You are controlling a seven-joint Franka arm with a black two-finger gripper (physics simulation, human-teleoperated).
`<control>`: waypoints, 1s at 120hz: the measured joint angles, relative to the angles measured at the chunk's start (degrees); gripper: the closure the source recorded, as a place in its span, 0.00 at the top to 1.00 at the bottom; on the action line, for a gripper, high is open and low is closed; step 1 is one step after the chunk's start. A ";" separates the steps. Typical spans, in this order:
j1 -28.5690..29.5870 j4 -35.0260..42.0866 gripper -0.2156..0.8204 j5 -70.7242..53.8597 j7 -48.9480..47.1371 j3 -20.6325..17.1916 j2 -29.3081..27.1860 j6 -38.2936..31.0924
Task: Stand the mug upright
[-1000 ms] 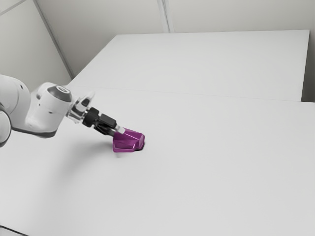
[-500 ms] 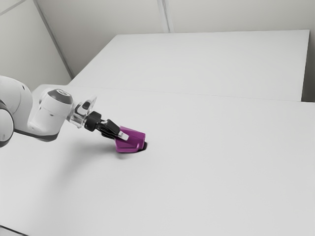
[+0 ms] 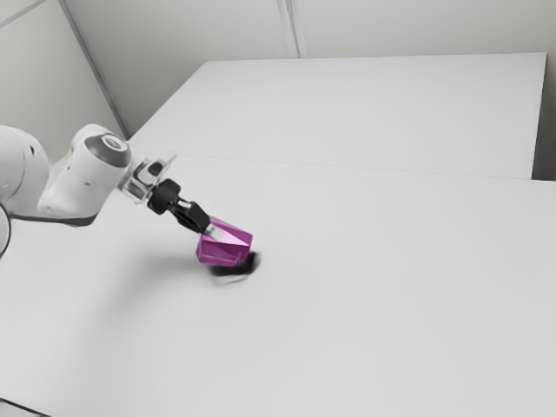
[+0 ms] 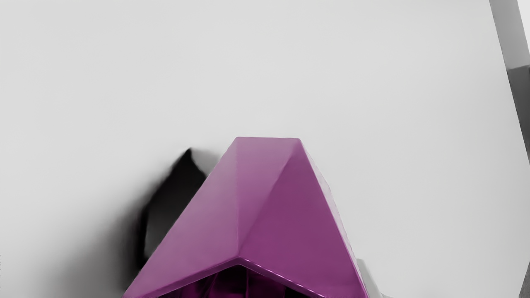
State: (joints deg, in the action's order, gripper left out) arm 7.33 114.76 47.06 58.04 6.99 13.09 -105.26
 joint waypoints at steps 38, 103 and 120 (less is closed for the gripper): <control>-5.08 -3.11 0.05 -24.99 -10.10 0.02 -5.12 -2.15; -12.13 0.04 0.05 -48.40 -27.53 -0.03 -6.74 -6.44; -12.23 -0.05 0.05 -50.80 -31.13 -0.19 -6.24 -5.59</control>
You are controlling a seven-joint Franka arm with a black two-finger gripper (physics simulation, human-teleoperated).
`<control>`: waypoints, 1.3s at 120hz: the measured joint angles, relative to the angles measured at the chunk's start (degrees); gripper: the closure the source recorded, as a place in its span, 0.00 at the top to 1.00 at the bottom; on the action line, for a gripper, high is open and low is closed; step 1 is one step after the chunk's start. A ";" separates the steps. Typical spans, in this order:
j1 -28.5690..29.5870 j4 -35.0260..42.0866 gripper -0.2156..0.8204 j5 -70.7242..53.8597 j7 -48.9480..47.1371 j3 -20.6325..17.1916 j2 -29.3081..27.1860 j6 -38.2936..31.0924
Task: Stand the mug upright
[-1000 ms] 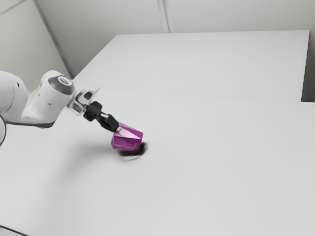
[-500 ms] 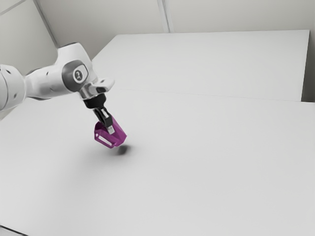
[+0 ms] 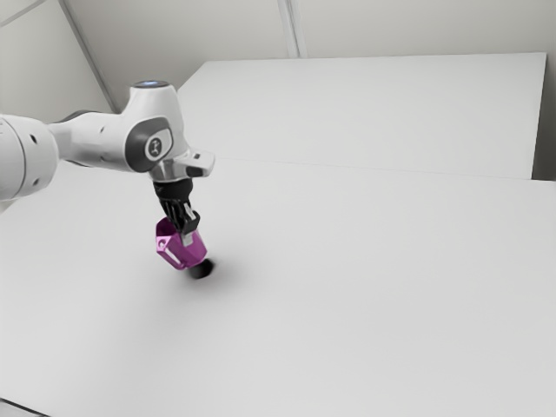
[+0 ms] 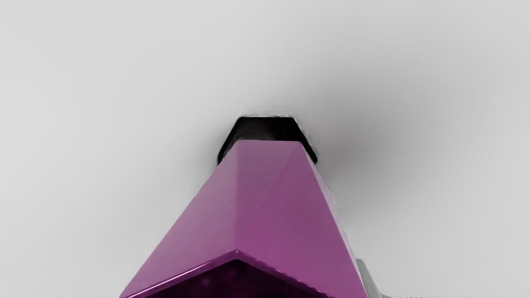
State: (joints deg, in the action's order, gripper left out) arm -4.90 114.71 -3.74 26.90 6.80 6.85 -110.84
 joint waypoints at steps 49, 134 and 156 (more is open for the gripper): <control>-0.78 0.11 0.05 -1.92 -6.86 -0.12 2.95 0.08; -1.90 0.01 0.75 2.63 -13.36 0.51 -4.25 -0.05; -1.36 0.54 0.77 3.68 -17.49 0.92 -6.96 -1.36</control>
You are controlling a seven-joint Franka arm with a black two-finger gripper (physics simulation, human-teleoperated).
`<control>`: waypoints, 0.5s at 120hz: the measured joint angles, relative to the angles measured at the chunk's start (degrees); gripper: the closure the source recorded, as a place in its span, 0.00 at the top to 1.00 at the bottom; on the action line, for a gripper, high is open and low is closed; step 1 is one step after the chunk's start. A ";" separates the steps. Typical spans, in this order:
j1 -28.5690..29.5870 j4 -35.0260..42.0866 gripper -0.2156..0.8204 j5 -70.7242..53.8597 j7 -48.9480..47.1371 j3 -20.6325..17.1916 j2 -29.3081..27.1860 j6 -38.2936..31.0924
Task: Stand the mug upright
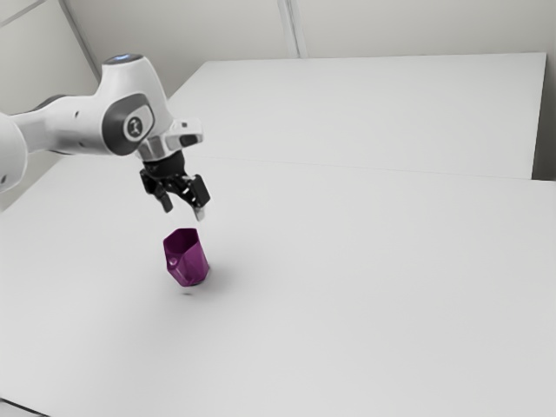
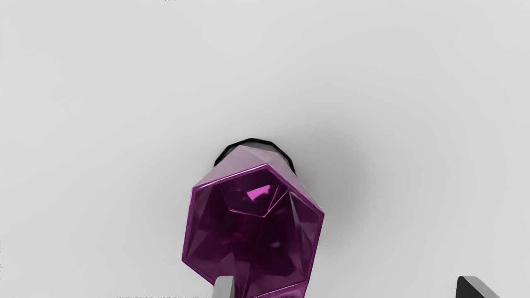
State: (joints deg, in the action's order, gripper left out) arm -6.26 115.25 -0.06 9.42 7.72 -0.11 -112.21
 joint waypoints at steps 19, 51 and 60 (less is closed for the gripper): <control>0.69 -1.65 0.78 0.12 -3.38 -0.07 -2.20 0.05; -0.73 -14.10 0.79 -1.30 -6.91 -1.34 -2.04 7.40; -1.85 -15.40 0.79 -1.62 -7.42 -1.51 -1.82 8.98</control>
State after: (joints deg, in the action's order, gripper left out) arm -8.11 99.86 -1.67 1.99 6.20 -1.92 -103.23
